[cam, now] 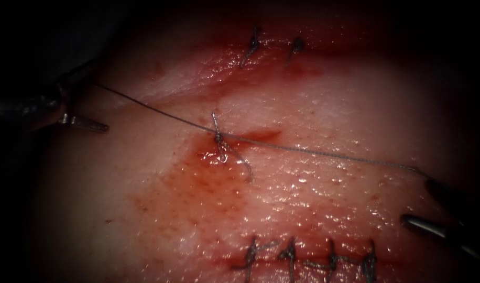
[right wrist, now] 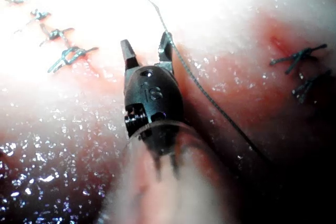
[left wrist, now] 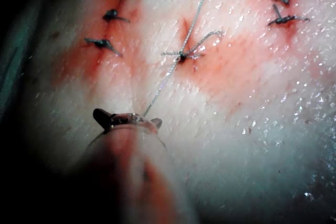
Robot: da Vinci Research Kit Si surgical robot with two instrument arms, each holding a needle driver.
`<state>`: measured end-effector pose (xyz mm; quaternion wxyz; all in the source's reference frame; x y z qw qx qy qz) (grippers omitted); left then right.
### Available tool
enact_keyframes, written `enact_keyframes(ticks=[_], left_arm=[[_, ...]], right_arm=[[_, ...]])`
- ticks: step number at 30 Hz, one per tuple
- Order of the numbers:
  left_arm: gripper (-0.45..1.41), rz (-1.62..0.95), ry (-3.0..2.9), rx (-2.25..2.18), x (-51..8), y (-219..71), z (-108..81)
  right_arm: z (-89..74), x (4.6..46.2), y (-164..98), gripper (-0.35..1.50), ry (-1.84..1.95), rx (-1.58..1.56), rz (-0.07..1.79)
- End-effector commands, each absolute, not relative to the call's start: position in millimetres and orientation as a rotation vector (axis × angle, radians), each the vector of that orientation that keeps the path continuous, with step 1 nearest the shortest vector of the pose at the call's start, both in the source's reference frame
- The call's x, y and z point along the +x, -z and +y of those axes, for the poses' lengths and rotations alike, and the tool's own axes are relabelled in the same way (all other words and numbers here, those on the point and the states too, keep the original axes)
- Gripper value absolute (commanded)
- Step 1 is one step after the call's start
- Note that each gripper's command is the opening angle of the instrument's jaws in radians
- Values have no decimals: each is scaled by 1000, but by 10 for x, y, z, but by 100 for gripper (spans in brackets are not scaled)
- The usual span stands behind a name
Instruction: Wound Closure
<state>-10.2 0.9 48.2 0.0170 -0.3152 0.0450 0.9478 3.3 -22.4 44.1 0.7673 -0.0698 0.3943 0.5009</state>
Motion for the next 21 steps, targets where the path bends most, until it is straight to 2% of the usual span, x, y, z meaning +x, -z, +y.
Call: enact_keyframes(ticks=[1, 11, 16, 18, 19, 20, 21], left_arm=[[82, 135, -2952, -978, -107, -493, 14], [88, 134, -3055, -888, -99, -551, 26], [82, 91, -3141, -838, -99, -572, 17], [77, 97, -3137, -834, -98, -579, 19], [69, 101, -3138, -832, -98, -584, 21], [39, 98, -3128, -815, -96, -592, 25], [39, 98, -3128, -815, -96, -592, 25]], right_arm=[[-231, 47, -446, 74, -1079, -146, 862], [-234, 52, -446, 74, -1074, -141, 871], [-234, 51, -445, 73, -1069, -142, 871], [-234, 52, -444, 71, -1068, -141, 871], [-234, 52, -443, 71, -1068, -141, 871], [-234, 52, -440, 64, -1067, -137, 869], [-234, 52, -440, 64, -1067, -137, 869]])
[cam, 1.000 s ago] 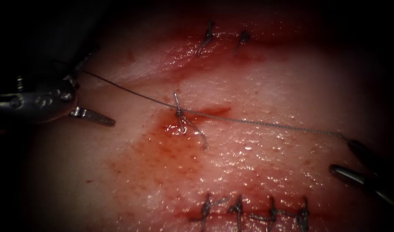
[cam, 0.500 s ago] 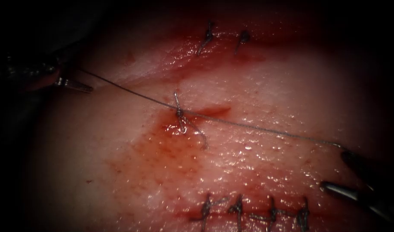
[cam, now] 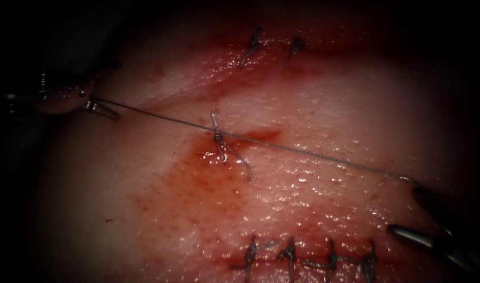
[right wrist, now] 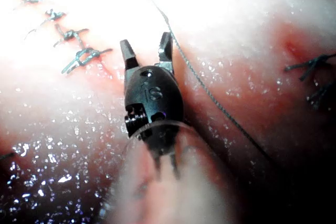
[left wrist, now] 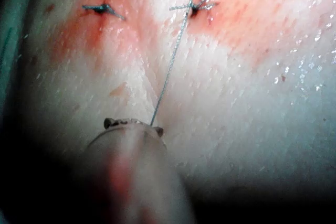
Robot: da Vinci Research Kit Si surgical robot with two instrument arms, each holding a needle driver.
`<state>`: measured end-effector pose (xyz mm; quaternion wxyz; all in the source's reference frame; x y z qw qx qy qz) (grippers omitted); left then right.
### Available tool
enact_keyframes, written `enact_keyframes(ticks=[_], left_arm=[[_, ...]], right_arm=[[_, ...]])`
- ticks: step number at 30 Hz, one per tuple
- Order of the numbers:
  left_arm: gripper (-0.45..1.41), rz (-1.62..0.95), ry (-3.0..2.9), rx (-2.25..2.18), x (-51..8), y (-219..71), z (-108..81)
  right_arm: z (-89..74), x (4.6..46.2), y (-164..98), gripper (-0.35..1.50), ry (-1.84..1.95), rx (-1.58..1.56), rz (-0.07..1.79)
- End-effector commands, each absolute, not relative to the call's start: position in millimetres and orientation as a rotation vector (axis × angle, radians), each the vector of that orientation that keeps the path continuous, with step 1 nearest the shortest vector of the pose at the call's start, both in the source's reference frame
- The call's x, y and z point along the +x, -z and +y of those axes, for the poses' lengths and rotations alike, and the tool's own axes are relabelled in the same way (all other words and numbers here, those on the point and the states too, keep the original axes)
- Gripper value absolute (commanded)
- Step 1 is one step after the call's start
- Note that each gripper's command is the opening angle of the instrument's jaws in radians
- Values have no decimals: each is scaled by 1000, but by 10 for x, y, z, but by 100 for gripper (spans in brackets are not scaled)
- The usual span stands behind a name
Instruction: Wound Closure
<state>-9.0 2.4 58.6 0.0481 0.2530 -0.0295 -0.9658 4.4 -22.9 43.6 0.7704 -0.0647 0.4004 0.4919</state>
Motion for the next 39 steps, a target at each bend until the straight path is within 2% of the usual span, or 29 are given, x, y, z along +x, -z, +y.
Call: enact_keyframes(ticks=[1, 2, 3, 6, 9, 16, 21, 39], left_arm=[[-2, -83, 2977, 759, -95, -596, 28], [-42, -67, 3003, 744, -94, -599, 29], [-45, -54, 3030, 731, -94, -600, 31], [-45, -21, 3079, 735, -98, -598, 37], [-45, -32, 3119, 757, -110, -583, 45], [-45, -241, 3131, 923, -157, -515, 91], [-45, -267, 3105, 961, -211, -451, 122], [-45, -255, 3018, 1112, -328, -359, 139]], right_arm=[[-235, 52, -439, 63, -1067, -138, 872], [-235, 52, -437, 59, -1067, -136, 872], [-235, 52, -436, 56, -1061, -138, 872], [-236, 52, -434, 47, -1061, -138, 876], [-236, 54, -434, 49, -1062, -141, 878], [-238, 60, -436, 52, -1061, -141, 881], [-242, 67, -439, 52, -1056, -138, 891], [-244, 73, -446, 51, -1051, -135, 893]])
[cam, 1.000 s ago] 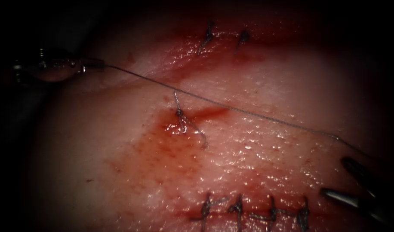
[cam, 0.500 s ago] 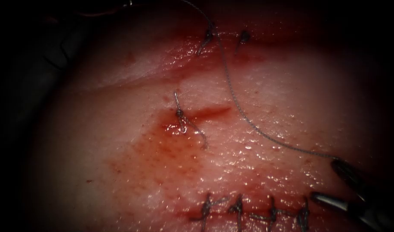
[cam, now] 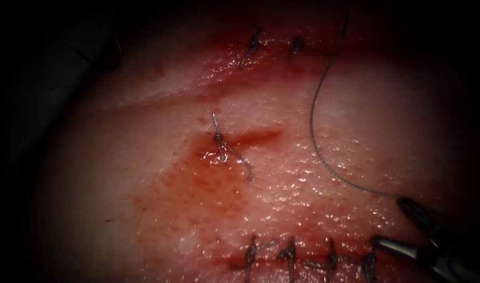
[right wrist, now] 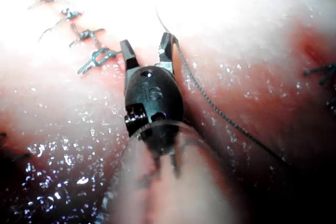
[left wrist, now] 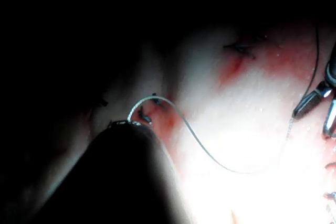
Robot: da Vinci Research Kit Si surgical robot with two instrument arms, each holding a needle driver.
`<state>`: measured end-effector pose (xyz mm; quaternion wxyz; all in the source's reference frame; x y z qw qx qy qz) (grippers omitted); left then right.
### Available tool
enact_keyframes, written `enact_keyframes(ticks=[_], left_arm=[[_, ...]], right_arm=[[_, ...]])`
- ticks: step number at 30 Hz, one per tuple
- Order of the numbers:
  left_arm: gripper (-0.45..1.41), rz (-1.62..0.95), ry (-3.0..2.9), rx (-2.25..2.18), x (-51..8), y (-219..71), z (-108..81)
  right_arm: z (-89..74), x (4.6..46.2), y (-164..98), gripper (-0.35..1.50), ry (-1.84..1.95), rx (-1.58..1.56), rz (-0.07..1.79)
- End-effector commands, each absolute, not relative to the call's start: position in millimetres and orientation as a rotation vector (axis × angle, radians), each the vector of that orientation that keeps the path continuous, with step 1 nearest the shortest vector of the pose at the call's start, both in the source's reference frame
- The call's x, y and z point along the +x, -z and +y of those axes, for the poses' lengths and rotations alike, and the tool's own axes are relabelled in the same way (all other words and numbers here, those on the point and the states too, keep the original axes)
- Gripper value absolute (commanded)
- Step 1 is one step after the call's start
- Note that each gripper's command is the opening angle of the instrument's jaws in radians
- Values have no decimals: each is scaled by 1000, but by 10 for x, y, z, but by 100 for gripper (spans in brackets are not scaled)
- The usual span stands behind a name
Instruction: Wound Closure
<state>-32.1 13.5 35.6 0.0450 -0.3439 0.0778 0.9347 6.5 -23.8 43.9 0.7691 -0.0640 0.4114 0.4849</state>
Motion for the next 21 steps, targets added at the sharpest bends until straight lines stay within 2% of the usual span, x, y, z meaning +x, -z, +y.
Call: enact_keyframes(ticks=[1, 15, 16, 17, 19, 20, 21], left_arm=[[-45, 245, -2857, -1060, -335, -355, 140], [-45, 305, -2853, -1113, -425, -322, 150], [-23, 311, -2851, -1111, -430, -326, 151], [27, 318, -2854, -1090, -435, -331, 152], [71, 327, -2858, -1060, -441, -340, 153], [98, 335, -2864, -1051, -443, -347, 154], [111, 339, -2865, -1044, -444, -352, 155]], right_arm=[[-244, 74, -446, 51, -1051, -136, 893], [-247, 76, -451, 59, -1037, -110, 881], [-247, 75, -450, 58, -1036, -109, 882], [-248, 74, -448, 54, -1035, -108, 885], [-249, 72, -441, 44, -1032, -104, 896], [-249, 70, -437, 34, -1032, -107, 908], [-249, 67, -430, 17, -1033, -111, 920]])
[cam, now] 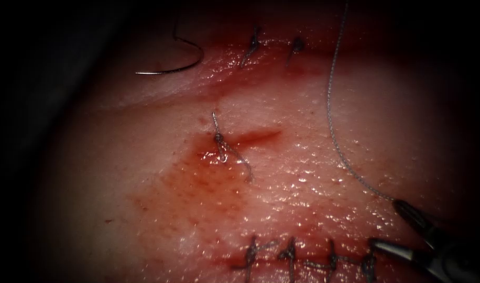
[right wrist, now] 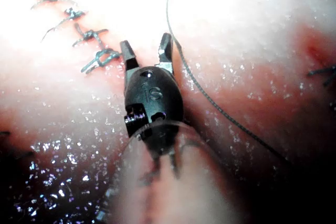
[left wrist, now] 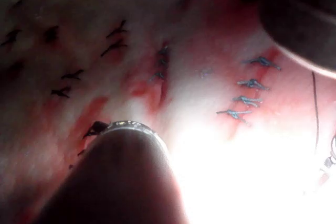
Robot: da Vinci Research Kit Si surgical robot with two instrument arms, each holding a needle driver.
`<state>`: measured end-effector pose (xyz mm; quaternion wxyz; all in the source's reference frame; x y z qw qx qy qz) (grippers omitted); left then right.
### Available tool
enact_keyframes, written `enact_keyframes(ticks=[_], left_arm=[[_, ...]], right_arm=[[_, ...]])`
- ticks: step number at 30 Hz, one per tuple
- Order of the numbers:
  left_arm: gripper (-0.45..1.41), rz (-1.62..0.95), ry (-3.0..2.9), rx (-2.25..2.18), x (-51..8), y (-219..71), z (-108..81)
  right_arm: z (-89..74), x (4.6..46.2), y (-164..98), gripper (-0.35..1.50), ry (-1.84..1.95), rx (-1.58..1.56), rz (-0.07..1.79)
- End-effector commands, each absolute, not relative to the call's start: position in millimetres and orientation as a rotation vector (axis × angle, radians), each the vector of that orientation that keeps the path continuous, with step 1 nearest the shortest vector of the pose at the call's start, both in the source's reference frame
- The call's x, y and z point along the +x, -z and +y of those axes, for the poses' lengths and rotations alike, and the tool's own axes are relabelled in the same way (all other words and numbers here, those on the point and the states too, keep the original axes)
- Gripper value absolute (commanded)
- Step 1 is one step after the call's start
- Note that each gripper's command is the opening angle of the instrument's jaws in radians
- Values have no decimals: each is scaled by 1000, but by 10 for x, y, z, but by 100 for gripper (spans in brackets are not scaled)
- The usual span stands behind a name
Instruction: Wound Closure
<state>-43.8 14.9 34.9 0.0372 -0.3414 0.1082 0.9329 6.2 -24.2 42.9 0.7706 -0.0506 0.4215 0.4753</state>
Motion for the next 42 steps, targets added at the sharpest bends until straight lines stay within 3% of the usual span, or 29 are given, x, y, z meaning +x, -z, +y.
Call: enact_keyframes(ticks=[1, 3, 5, 6, 7, 11, 13, 20, 24, 26, 29, 36, 42], left_arm=[[121, 327, -2852, -1037, -444, -357, 156], [138, 313, -2825, -1030, -440, -371, 160], [140, 296, -2799, -1032, -433, -384, 164], [140, 285, -2785, -1040, -423, -395, 166], [140, 285, -2785, -1040, -423, -395, 166], [140, 275, -2769, -1066, -398, -408, 164], [140, 280, -2743, -1082, -384, -408, 159], [126, 345, -2716, -1148, -322, -394, 118], [116, 352, -2705, -1180, -288, -387, 81], [114, 384, -2703, -1193, -274, -385, 59], [89, 427, -2689, -1193, -257, -385, 12], [69, 512, -2726, -1154, -260, -395, -52], [67, 577, -2766, -1144, -275, -422, -84]], right_arm=[[-249, 65, -424, 16, -1037, -119, 926], [-249, 59, -408, 44, -1014, -178, 928], [-248, 55, -392, 66, -1002, -217, 947], [-246, 51, -372, 93, -993, -248, 974], [-246, 51, -372, 93, -993, -248, 974], [-239, 55, -342, 135, -857, -331, 961], [-230, 64, -333, 145, -716, -347, 983], [-213, 88, -340, 145, -618, -315, 1037], [-201, 90, -358, 126, -568, -273, 1047], [-192, 89, -367, 126, -539, -262, 1040], [-173, 92, -377, 126, -489, -238, 1002], [-140, 103, -396, 126, -483, -214, 976], [-110, 103, -416, 111, -473, -200, 985]])
